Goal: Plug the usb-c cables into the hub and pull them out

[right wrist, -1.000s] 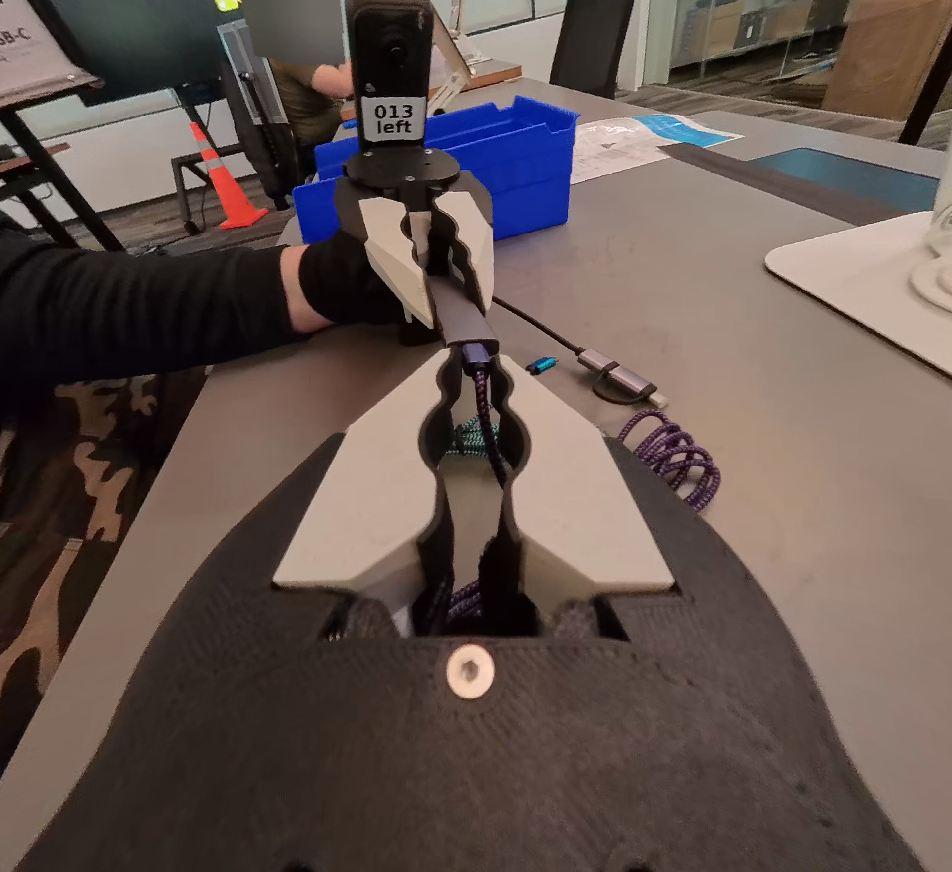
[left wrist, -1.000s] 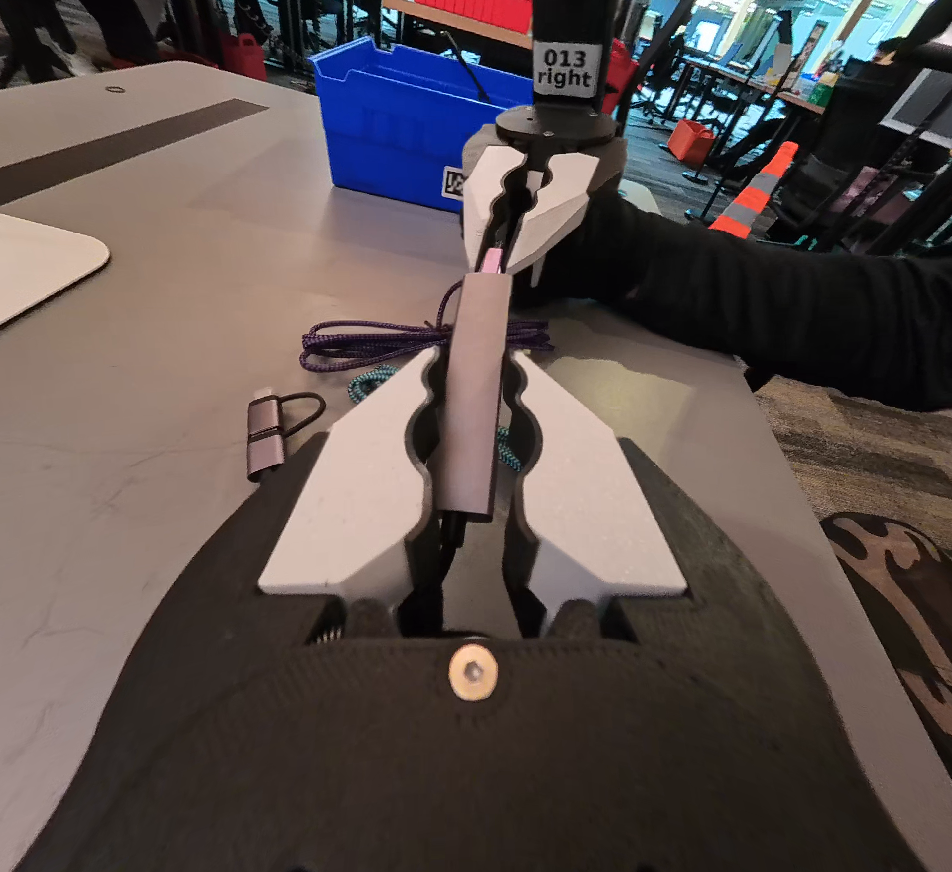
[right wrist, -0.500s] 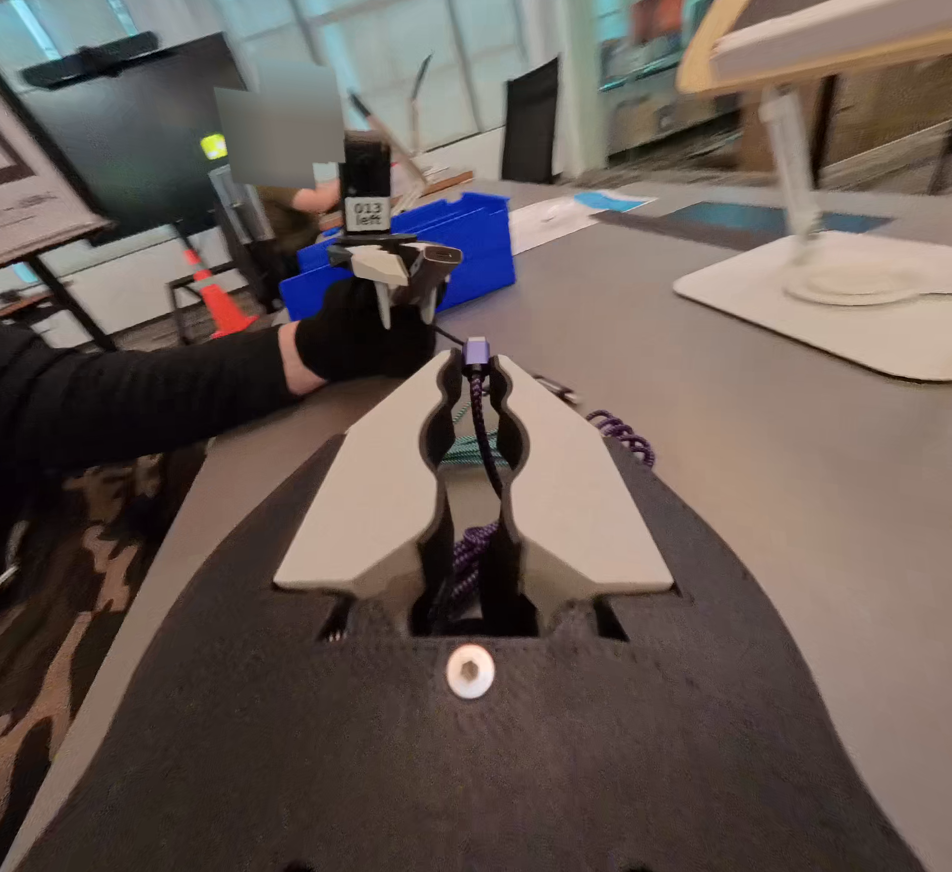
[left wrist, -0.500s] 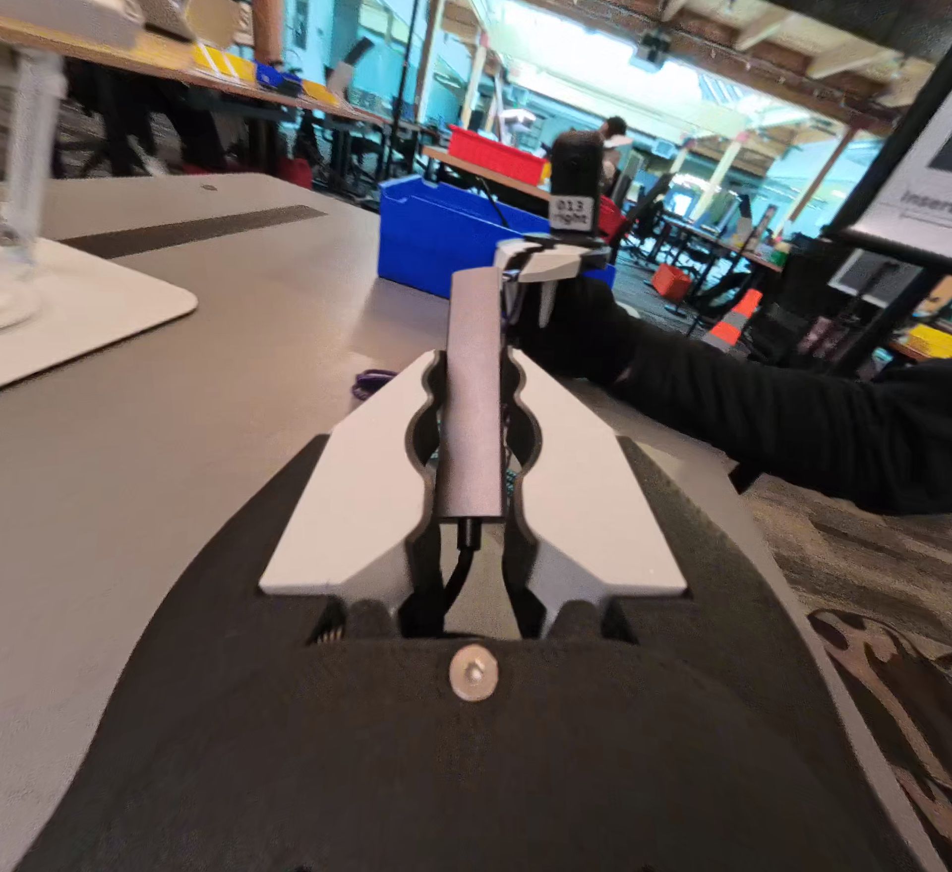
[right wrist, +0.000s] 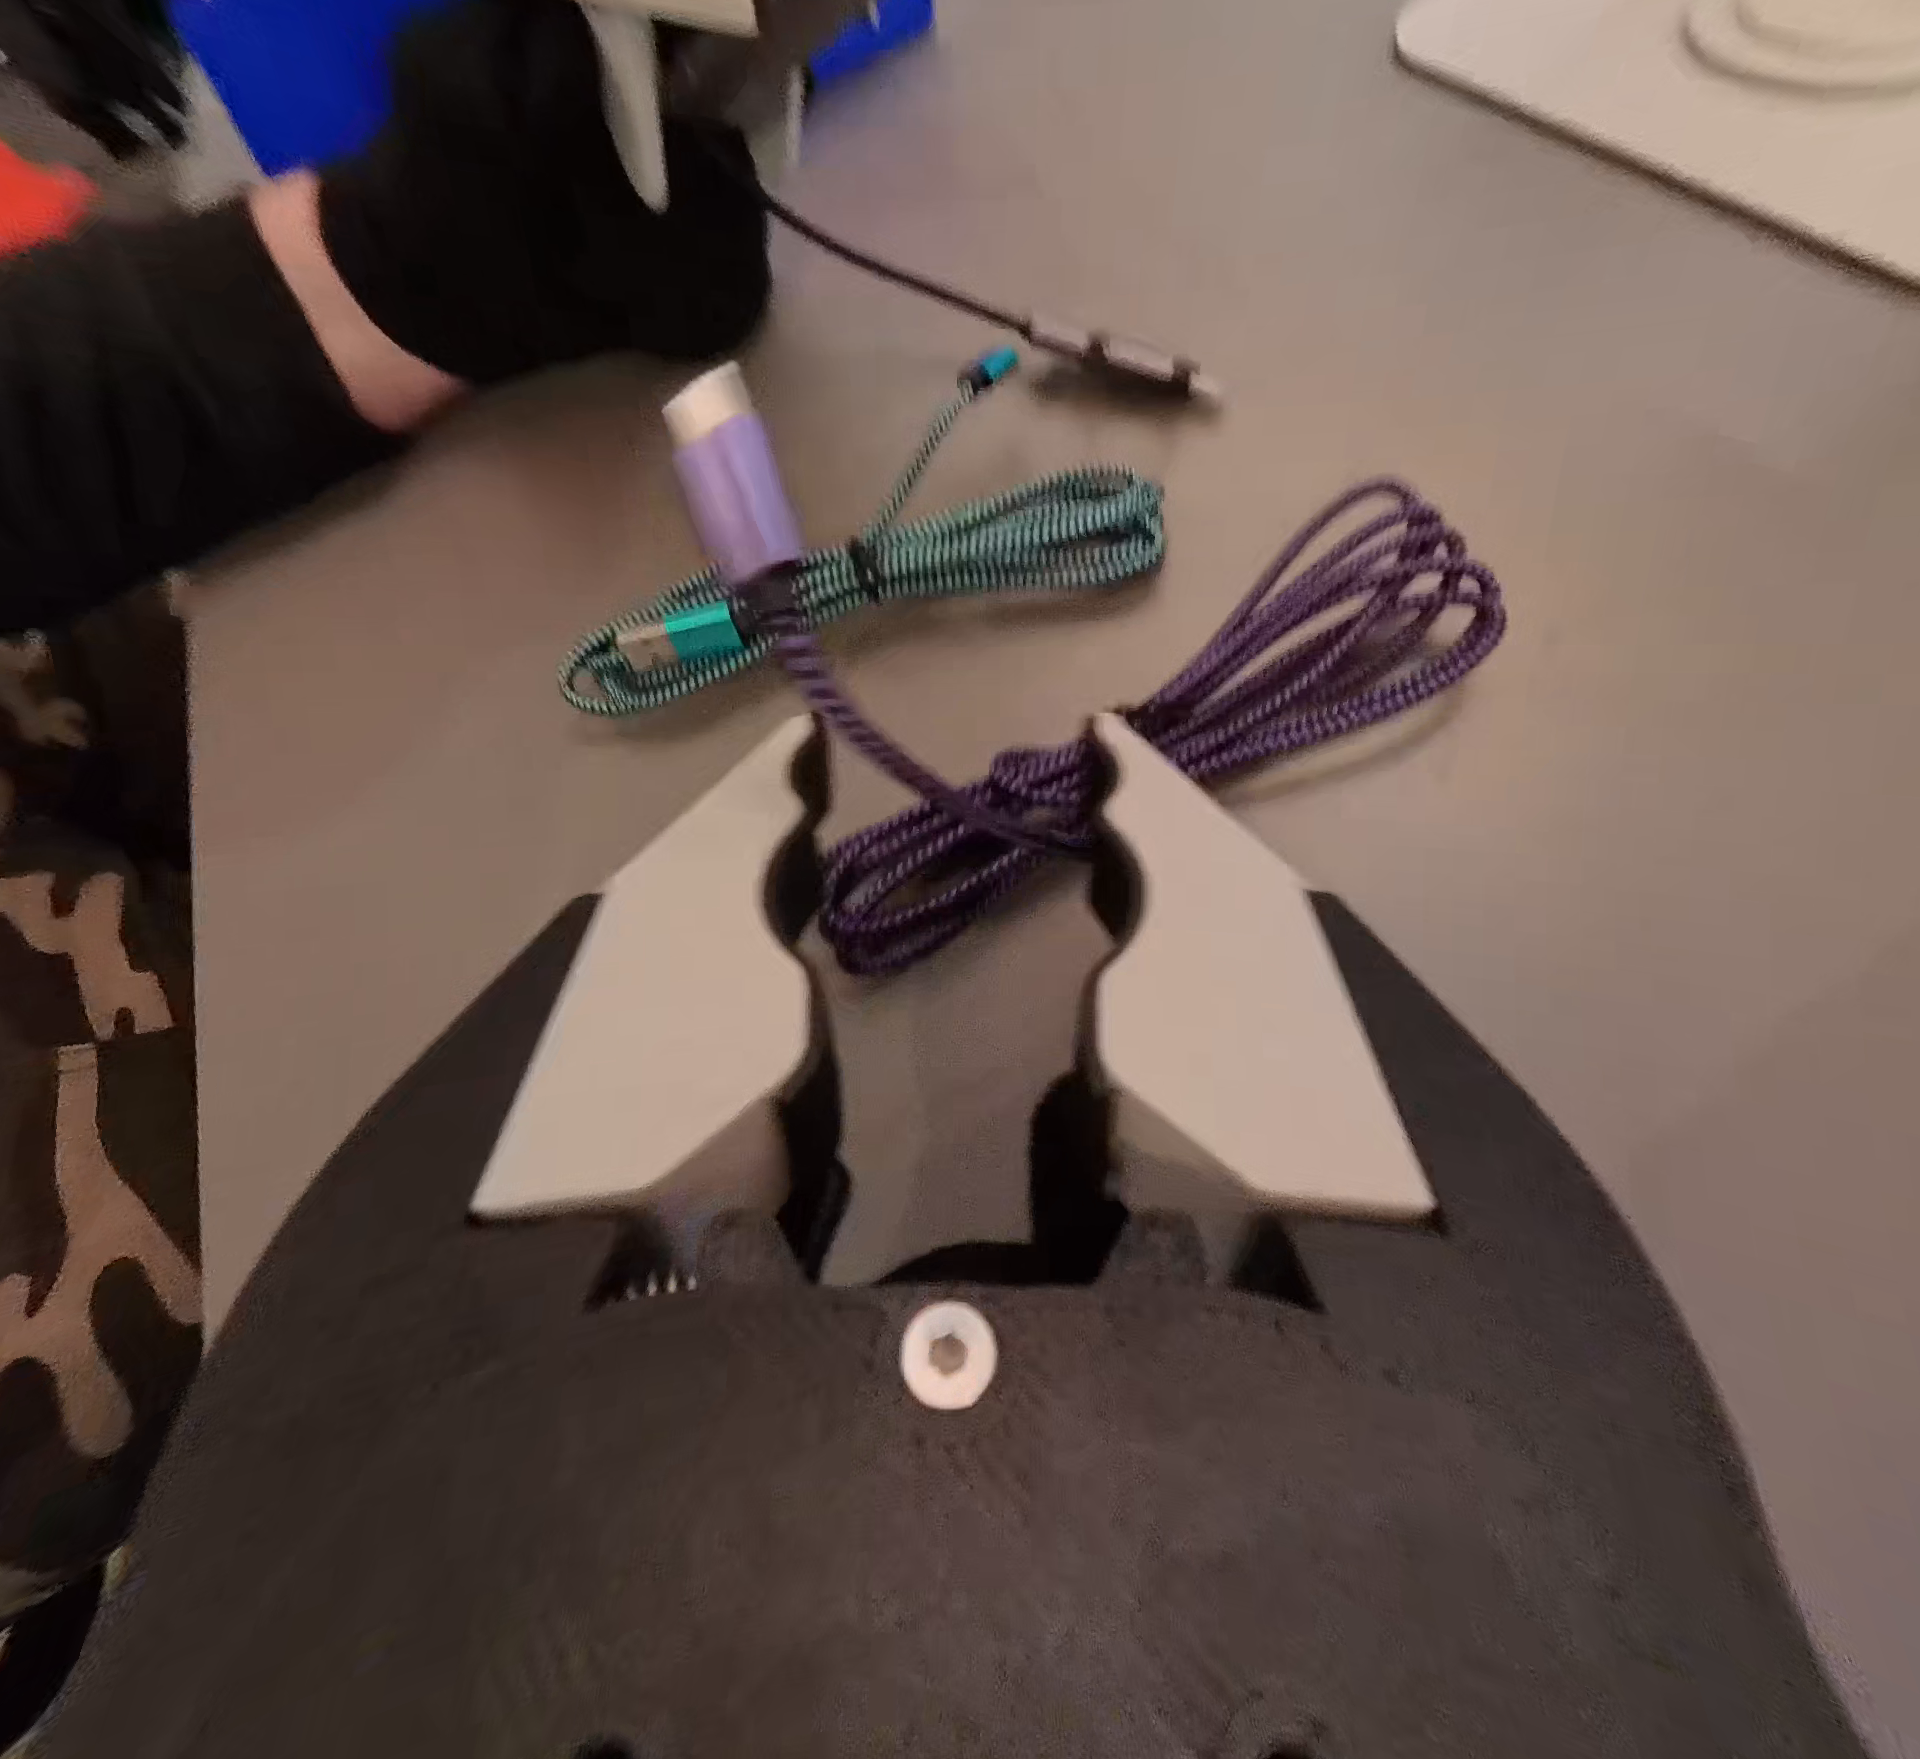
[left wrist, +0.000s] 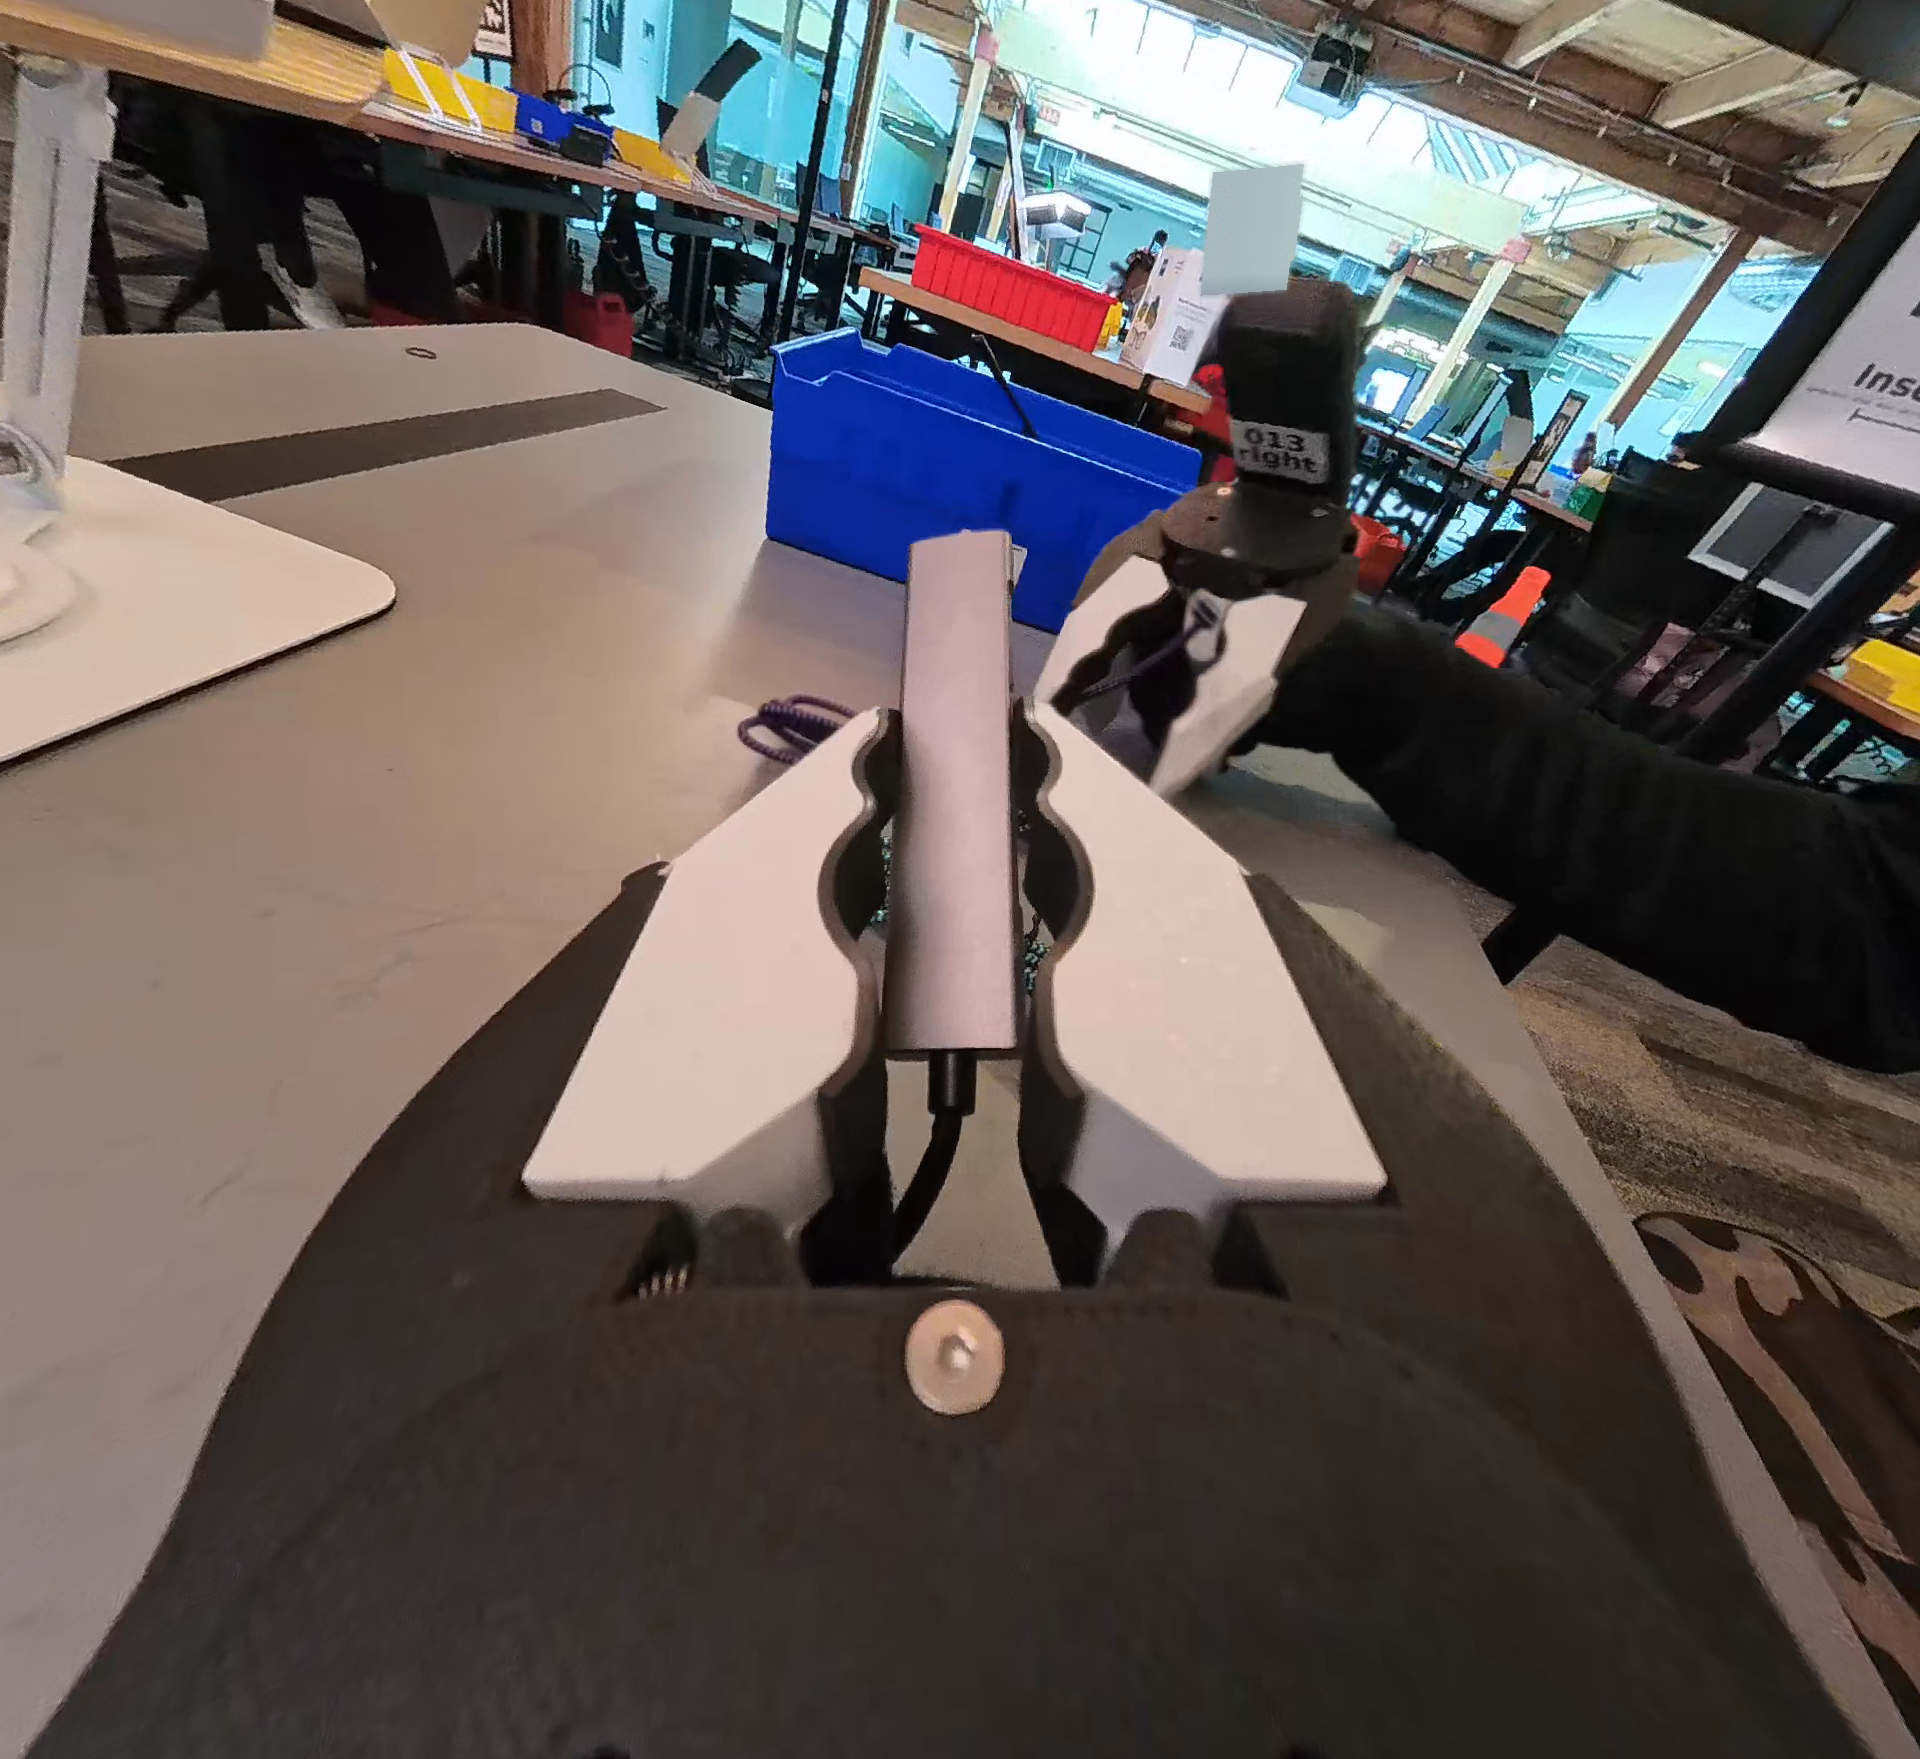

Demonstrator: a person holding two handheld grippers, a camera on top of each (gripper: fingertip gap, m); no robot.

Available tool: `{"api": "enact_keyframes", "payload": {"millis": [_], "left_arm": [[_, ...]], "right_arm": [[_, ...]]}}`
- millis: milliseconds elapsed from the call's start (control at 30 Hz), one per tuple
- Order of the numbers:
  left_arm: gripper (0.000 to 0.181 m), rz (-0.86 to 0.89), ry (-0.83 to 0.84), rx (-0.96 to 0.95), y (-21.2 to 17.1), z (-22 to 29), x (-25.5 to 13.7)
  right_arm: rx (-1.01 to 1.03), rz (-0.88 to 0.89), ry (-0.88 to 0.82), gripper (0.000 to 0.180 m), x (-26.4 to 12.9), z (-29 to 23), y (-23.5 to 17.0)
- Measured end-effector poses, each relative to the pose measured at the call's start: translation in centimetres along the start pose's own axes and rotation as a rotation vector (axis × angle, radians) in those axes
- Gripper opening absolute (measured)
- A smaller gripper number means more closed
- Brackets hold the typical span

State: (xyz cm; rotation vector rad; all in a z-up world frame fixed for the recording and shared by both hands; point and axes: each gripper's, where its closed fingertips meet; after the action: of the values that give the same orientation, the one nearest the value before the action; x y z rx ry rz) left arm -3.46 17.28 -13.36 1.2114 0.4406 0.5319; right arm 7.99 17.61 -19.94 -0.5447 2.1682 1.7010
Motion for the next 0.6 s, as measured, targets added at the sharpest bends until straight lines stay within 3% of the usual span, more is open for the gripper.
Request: {"api": "enact_keyframes", "payload": {"millis": [33,67,100,167,267,367,400,467,600], "left_arm": [[0.019,0.0,0.0,0.0,0.0,0.0,0.0],[0.019,-0.001,0.0,0.0,0.0,0.0,0.0],[0.019,-0.002,0.001,-0.001,0.0,0.0,0.0],[0.019,-0.001,0.002,-0.005,0.0,-0.1,0.0],[0.02,0.013,-0.001,-0.015,0.2,-0.2,-0.1],[0.019,0.033,-0.007,-0.028,0.5,-0.2,-0.4],[0.019,0.041,-0.008,-0.032,0.6,-0.2,-0.5],[0.019,0.053,-0.011,-0.04,0.8,-0.3,-0.6],[0.019,0.069,-0.014,-0.048,1.1,-0.4,-0.8]], "right_arm": [[0.022,-0.038,-0.032,0.066,-0.2,0.0,-0.5],[0.053,-0.051,-0.077,0.071,-0.7,0.1,-0.7],[0.092,-0.047,-0.146,0.069,-1.3,0.7,-0.5],[0.152,-0.019,-0.186,0.082,-1.6,0.6,0.0],[0.187,-0.155,-0.311,0.086,-0.6,2.0,-1.8],[0.191,-0.252,-0.413,0.072,0.9,3.9,-3.0],[0.176,-0.255,-0.429,0.053,1.3,4.2,-2.9],[0.135,-0.286,-0.438,0.037,1.8,4.2,-2.6],[0.104,-0.279,-0.429,0.025,1.4,3.9,-2.2]]}}
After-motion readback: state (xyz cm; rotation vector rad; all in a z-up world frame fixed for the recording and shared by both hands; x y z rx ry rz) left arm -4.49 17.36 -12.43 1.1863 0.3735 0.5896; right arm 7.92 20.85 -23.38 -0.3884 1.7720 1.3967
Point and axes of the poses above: each gripper's, where its closed fingertips meet, x out along the fingers, y out of its top, z = x × y across the jaws, and after that the axes turned 4 degrees about y, right-handed
